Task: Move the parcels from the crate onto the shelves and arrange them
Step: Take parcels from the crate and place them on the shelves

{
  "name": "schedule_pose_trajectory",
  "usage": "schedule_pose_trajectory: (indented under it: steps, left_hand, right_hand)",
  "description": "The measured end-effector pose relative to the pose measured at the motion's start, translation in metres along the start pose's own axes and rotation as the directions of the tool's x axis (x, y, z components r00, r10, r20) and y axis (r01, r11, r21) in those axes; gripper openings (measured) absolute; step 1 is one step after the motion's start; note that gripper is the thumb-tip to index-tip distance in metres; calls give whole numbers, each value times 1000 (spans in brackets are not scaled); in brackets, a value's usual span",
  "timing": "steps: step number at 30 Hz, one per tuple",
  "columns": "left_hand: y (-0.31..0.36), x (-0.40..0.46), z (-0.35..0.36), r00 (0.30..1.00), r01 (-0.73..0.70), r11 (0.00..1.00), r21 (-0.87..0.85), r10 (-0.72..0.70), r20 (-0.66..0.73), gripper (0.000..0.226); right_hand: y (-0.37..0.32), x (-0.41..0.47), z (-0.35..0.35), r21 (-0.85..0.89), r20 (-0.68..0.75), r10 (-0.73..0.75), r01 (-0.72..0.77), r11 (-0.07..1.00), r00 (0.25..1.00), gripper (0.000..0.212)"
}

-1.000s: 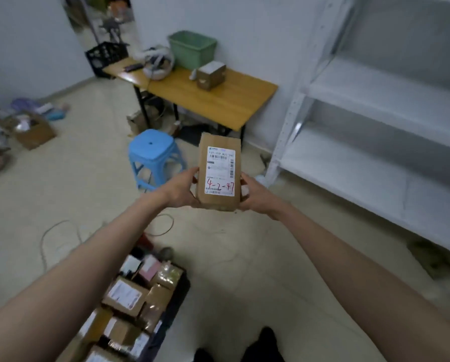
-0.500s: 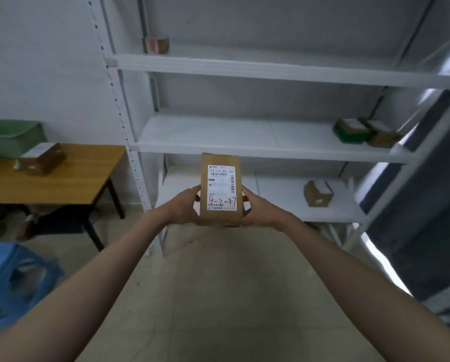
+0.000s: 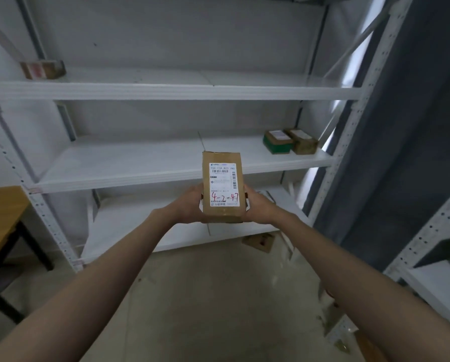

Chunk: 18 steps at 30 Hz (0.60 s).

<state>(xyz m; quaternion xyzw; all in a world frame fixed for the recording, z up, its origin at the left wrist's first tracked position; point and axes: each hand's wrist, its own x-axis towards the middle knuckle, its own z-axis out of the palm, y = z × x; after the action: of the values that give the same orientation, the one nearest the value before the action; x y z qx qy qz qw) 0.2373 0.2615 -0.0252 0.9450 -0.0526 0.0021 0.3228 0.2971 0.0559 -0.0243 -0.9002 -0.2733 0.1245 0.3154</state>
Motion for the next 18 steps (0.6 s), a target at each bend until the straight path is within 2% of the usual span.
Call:
schedule_pose_trajectory:
  steps: [6,11,15,18]
  left_hand:
    - [10,69,6,994,-82,997,-5,82,72,93]
    - [2,136,-1,987,-126,992,3,125,101,89]
    - [-6,187,-17,980,-164,986,25,160,119,85]
    - [-9,222,-25,970,-191,981,37,183,162,87]
  right_hand:
    - [34,24,-36,-8,-69,59,-60,998,996,85]
    - [52,67,-55,32,-144,131,-128,991,981,73]
    - [56,105,-74,34,-171,173,-169,985,970,81]
    - [62,131,-87,48,-183,195,-189,981,964,76]
